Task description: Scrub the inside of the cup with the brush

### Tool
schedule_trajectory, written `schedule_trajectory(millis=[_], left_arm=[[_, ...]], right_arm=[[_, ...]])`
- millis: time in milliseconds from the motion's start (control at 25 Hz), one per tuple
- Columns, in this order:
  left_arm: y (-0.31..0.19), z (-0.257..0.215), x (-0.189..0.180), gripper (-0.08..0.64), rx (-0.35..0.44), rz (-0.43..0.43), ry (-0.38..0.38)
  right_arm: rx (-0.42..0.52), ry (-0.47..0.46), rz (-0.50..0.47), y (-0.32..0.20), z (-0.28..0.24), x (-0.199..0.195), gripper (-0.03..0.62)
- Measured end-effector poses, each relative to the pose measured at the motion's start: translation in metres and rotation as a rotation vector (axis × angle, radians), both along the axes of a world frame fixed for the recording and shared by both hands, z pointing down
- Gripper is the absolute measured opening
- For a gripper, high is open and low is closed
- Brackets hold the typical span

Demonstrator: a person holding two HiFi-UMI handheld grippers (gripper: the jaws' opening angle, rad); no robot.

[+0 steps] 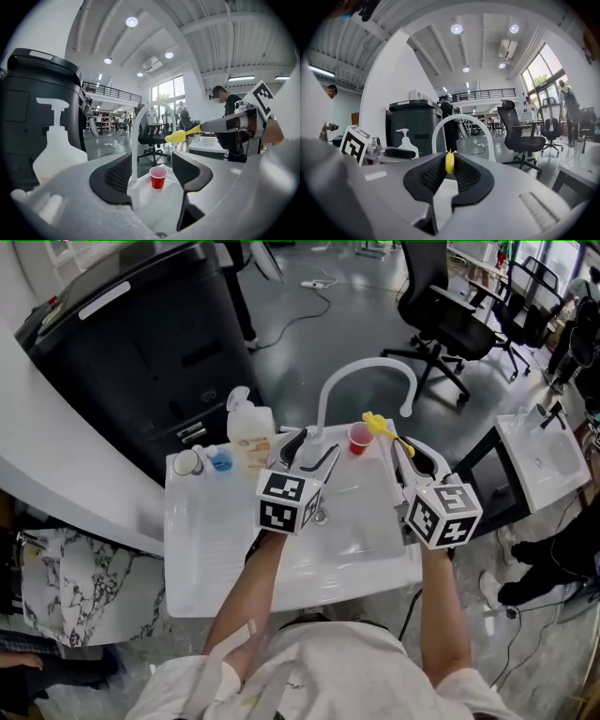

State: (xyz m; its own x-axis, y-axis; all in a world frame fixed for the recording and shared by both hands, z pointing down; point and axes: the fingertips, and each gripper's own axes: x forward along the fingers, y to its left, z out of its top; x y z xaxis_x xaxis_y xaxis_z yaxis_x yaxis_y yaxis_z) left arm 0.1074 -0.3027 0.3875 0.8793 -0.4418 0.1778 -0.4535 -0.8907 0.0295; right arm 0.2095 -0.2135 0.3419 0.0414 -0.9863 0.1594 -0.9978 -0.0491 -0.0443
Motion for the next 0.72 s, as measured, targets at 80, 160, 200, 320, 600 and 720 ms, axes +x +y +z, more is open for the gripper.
schedule_trajectory(millis=[80,160,200,320,600,720], left_arm=[[-0.001,0.001,0.004,0.276,-0.001,0.006,0.003],[-0.003,0.003,0.008,0.276,-0.006,0.009,0.007],[-0.003,0.005,0.011,0.276,-0.008,0.010,0.007],[-0.001,0.012,0.020,0.285,-0.014,0.009,0.008],[0.001,0.034,0.051,0.302,-0.055,-0.024,0.019],[-0.001,0.040,0.065,0.316,-0.064,-0.056,0.040]], right_arm=[[-0.002,0.003,-0.002,-0.003,0.000,0.002,0.036],[-0.002,0.005,-0.006,-0.006,0.000,0.005,0.037],[-0.002,0.006,-0.008,-0.007,-0.001,0.007,0.037],[-0.005,0.010,-0.023,-0.006,0.001,0.016,0.036],[-0.024,0.004,-0.077,-0.007,0.008,0.045,0.036],[-0.027,0.002,-0.116,-0.009,0.009,0.055,0.036]])
